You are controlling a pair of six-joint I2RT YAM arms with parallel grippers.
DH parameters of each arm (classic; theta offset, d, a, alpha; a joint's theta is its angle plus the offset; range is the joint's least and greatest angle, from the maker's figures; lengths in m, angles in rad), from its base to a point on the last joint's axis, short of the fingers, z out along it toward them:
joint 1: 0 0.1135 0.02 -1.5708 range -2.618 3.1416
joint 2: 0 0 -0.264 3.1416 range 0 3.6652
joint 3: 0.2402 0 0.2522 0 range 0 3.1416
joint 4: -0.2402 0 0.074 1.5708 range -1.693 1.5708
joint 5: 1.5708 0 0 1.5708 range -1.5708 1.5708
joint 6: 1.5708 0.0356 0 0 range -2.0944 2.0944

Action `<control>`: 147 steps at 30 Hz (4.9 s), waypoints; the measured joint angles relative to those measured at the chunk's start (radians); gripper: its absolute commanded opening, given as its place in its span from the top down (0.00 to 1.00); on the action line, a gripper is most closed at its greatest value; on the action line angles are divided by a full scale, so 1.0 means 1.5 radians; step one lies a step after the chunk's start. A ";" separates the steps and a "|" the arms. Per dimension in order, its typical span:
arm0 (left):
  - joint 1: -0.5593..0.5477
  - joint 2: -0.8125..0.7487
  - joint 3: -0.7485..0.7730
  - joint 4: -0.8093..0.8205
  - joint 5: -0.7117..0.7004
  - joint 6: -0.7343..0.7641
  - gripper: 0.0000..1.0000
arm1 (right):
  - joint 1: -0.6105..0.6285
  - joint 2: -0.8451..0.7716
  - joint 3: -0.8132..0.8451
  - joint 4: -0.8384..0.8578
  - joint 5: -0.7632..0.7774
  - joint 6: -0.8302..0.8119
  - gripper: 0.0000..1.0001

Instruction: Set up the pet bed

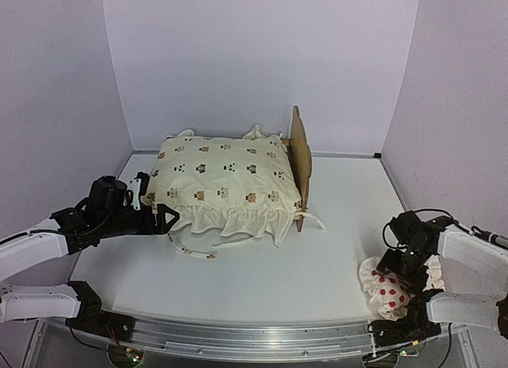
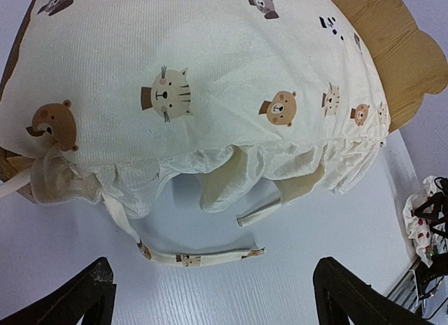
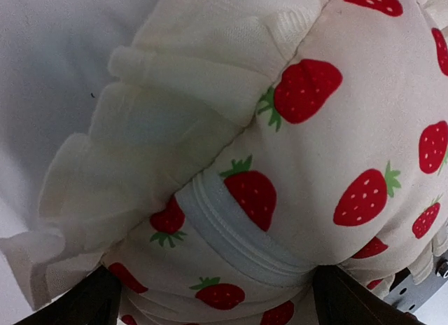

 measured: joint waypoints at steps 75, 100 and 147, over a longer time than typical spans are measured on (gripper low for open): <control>-0.448 0.905 0.766 -0.101 -0.007 0.041 0.66 | 0.533 -0.127 0.196 -0.129 0.289 -0.093 0.02; -0.376 0.662 0.861 -0.213 -0.161 0.065 1.00 | 0.532 -0.148 0.207 -0.143 0.314 -0.093 0.02; -0.107 0.945 1.158 -0.100 -0.022 -0.021 1.00 | 0.532 -0.123 0.216 -0.142 0.308 -0.070 0.02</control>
